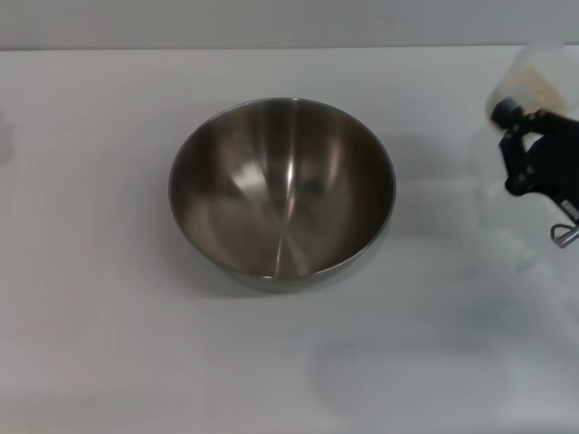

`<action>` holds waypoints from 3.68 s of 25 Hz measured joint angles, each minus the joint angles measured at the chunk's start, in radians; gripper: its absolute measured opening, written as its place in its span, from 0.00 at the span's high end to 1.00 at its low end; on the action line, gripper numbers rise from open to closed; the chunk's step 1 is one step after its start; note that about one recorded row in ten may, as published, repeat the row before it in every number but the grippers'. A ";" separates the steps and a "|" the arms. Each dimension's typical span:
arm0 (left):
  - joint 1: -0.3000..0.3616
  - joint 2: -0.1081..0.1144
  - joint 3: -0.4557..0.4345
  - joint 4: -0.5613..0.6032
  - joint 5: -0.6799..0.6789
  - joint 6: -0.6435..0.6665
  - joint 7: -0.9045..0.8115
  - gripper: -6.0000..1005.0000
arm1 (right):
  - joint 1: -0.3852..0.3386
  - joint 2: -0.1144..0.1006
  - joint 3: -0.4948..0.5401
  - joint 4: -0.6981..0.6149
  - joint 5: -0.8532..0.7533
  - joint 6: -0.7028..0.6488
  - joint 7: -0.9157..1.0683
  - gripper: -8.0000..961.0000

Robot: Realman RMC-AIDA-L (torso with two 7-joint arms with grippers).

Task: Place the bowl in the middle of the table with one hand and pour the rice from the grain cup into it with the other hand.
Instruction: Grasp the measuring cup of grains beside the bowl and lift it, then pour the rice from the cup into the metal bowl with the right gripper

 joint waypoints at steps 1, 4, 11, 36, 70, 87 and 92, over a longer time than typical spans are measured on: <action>-0.001 0.000 0.001 0.000 0.000 -0.001 0.000 0.43 | -0.001 0.000 0.000 0.013 0.027 -0.016 0.006 0.96; -0.002 0.000 0.002 0.000 0.000 -0.002 0.000 0.43 | 0.001 0.000 0.000 0.036 0.094 -0.052 0.067 0.96; 0.002 0.000 0.002 -0.001 0.001 -0.002 -0.001 0.43 | 0.030 0.001 -0.002 0.078 0.155 -0.071 0.140 0.97; -0.004 0.000 0.002 0.000 0.001 -0.004 -0.002 0.43 | 0.205 0.005 -0.131 0.203 -0.012 -0.190 0.226 0.98; -0.013 0.009 0.002 -0.002 0.004 -0.038 -0.002 0.43 | 0.251 -0.003 -0.175 -0.108 -0.285 -0.378 1.128 0.98; -0.026 0.018 0.009 -0.002 0.011 -0.039 -0.001 0.43 | 0.259 -0.009 -0.218 -0.198 -0.278 -0.386 1.572 0.98; -0.026 0.027 0.028 -0.002 0.011 -0.035 -0.001 0.43 | 0.261 -0.012 -0.208 -0.199 -0.201 -0.414 1.691 0.98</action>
